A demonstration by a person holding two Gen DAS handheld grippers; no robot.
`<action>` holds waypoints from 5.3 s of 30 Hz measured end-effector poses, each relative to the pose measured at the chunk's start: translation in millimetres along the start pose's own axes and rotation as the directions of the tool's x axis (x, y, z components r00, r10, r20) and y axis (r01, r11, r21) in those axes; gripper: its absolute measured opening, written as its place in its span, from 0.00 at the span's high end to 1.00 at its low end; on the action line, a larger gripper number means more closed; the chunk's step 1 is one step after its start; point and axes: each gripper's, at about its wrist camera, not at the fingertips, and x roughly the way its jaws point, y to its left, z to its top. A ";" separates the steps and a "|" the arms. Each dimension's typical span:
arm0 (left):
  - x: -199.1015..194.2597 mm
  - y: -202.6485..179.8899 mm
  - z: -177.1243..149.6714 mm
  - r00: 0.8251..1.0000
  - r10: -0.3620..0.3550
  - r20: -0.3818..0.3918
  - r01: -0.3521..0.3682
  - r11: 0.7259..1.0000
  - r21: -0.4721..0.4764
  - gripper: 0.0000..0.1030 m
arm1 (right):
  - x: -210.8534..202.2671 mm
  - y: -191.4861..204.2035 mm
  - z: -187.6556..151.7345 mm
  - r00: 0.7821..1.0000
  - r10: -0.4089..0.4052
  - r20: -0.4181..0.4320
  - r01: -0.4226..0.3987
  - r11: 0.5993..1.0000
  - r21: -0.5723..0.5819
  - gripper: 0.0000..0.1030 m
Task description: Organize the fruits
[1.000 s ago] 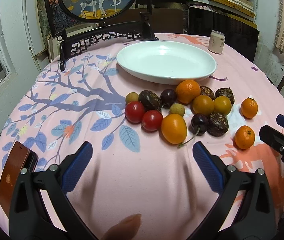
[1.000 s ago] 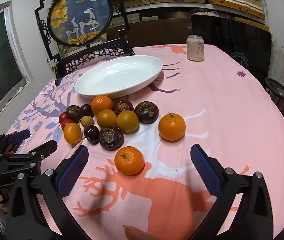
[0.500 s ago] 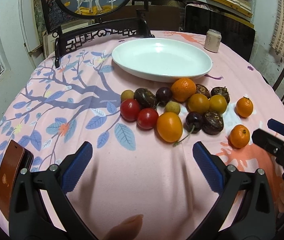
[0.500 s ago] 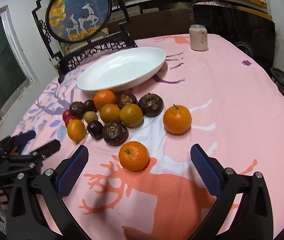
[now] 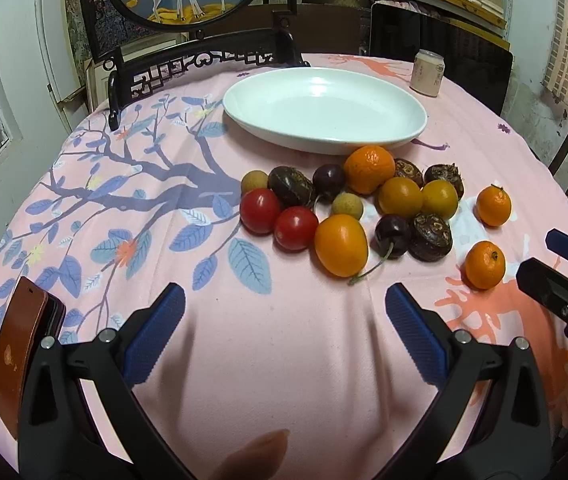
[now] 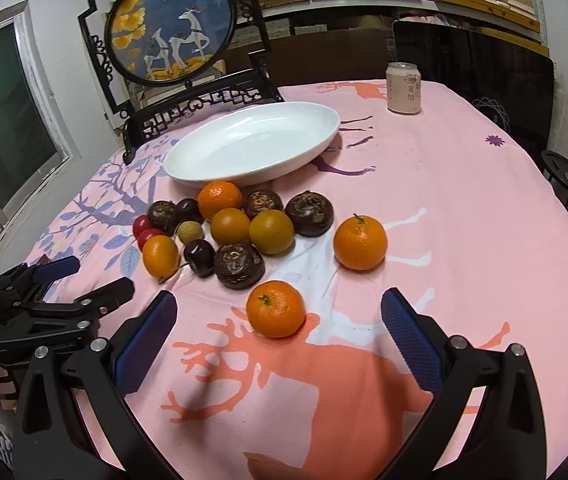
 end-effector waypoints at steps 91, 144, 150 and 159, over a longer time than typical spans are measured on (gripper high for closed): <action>52.5 -11.0 25.7 0.959 -0.260 -0.114 0.271 0.959 0.089 0.69 | 50.1 1.9 -1.8 0.988 0.011 -0.154 -0.023 0.997 -0.075 0.62; 97.7 34.8 141.9 0.974 -0.229 -0.004 0.228 0.971 -0.068 0.60 | 118.7 -6.5 137.4 0.990 0.127 -0.062 -0.122 0.990 0.072 0.61; 68.4 51.7 120.5 0.977 -0.208 0.040 0.211 0.973 -0.097 0.58 | 73.3 -10.9 125.2 0.992 0.130 0.009 -0.130 0.989 0.073 0.61; 44.7 75.3 63.8 0.996 -0.086 0.033 0.089 0.992 -0.094 0.40 | 40.1 -60.6 66.7 0.997 0.076 0.013 -0.077 0.982 0.172 0.54</action>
